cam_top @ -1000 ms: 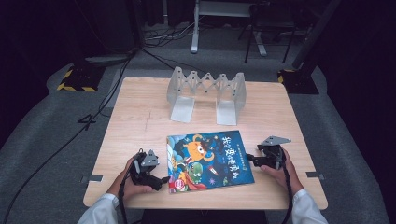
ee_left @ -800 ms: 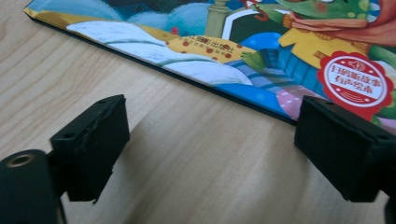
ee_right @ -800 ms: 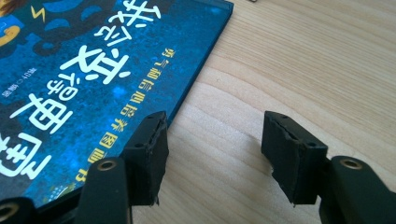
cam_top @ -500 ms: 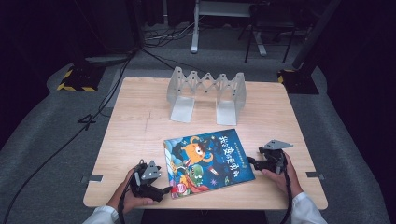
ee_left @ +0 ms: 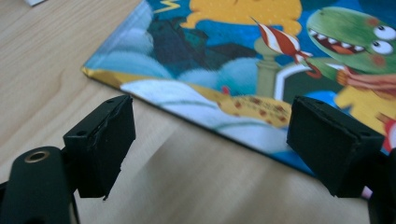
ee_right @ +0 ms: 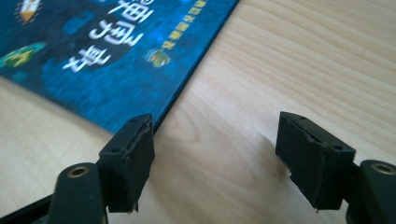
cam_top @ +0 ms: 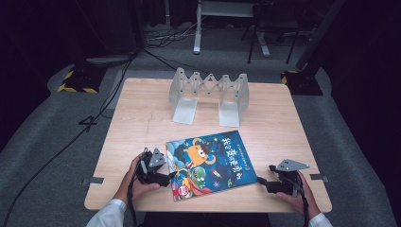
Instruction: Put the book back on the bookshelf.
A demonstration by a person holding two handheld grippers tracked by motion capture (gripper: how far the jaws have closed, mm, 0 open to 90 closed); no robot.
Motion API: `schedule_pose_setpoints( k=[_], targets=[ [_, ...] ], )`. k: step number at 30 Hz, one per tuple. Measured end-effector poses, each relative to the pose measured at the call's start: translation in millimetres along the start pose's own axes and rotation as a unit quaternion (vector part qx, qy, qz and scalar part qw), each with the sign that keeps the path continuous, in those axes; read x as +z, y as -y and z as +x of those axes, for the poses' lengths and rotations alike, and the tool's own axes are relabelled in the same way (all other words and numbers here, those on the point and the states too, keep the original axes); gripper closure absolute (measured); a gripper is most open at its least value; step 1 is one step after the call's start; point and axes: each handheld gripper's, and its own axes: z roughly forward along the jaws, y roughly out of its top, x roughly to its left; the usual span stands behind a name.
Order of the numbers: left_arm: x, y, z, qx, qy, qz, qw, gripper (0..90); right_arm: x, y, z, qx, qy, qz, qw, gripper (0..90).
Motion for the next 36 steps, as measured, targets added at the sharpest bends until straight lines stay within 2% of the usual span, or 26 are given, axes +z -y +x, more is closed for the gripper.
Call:
schedule_pose_setpoints(
  k=[2,6,7,9,11,13,15,17,19,21,23,24,29,32,36],
  targets=[
    [5.7,-5.4,6.9,0.001,0.000,0.003,1.0000,15.7,-3.0,3.3,1.9,-0.010,-0.013,-0.001,0.9999,26.3],
    [18.4,-18.4,22.2,-0.010,0.016,0.004,0.9998,15.7,-3.6,5.4,7.3,-0.033,-0.030,-0.003,0.9990,24.9],
    [21.0,-21.3,25.3,-0.012,0.017,0.004,0.9998,16.0,-3.0,5.3,8.1,-0.035,-0.032,-0.004,0.9989,24.8],
    [26.6,-26.6,29.5,-0.006,0.002,-0.002,1.0000,16.0,-2.9,5.0,9.7,-0.038,-0.035,-0.004,0.9987,24.8],
    [31.6,-31.8,35.1,-0.012,0.018,0.006,0.9997,16.1,-3.0,5.8,10.6,-0.039,-0.035,-0.007,0.9986,24.8],
    [35.7,-36.8,40.2,-0.014,0.017,0.003,0.9998,16.1,-3.4,6.7,11.3,-0.041,-0.037,-0.009,0.9984,24.8],
    [39.7,-40.7,45.8,-0.025,0.021,-0.007,0.9994,15.7,-3.7,7.1,12.5,-0.045,-0.038,-0.009,0.9982,24.7],
    [45.7,-43.9,49.0,-0.022,0.024,-0.001,0.9995,15.7,-3.4,6.9,13.5,-0.045,-0.041,-0.010,0.9981,24.6],
    [51.7,-45.2,49.3,-0.019,0.028,0.009,0.9994,15.9,-3.0,6.6,14.1,-0.046,-0.040,-0.010,0.9981,24.4],
    [55.6,-45.2,50.7,-0.025,0.052,0.009,0.9983,15.9,-2.7,6.5,15.1,-0.045,-0.039,-0.011,0.9982,24.4],
    [56.2,-45.5,49.5,-0.023,0.055,0.008,0.9982,15.8,-2.3,6.0,15.9,-0.045,-0.036,-0.011,0.9983,24.2],
    [56.3,-45.1,48.4,-0.023,0.064,0.007,0.9977,16.2,-1.8,5.5,16.2,-0.043,-0.035,-0.010,0.9984,23.8],
    [53.6,-42.6,45.9,-0.020,0.064,0.010,0.9977,15.5,0.3,3.5,17.6,-0.037,-0.024,-0.011,0.9990,23.4],
    [47.7,-39.0,44.2,-0.009,0.069,0.018,0.9974,15.5,1.5,2.8,15.8,-0.025,-0.018,-0.010,0.9995,23.0],
    [41.8,-34.2,41.8,-0.019,0.080,0.028,0.9962,15.4,2.2,1.8,15.2,-0.019,-0.012,-0.010,0.9997,22.8]
  ],
)
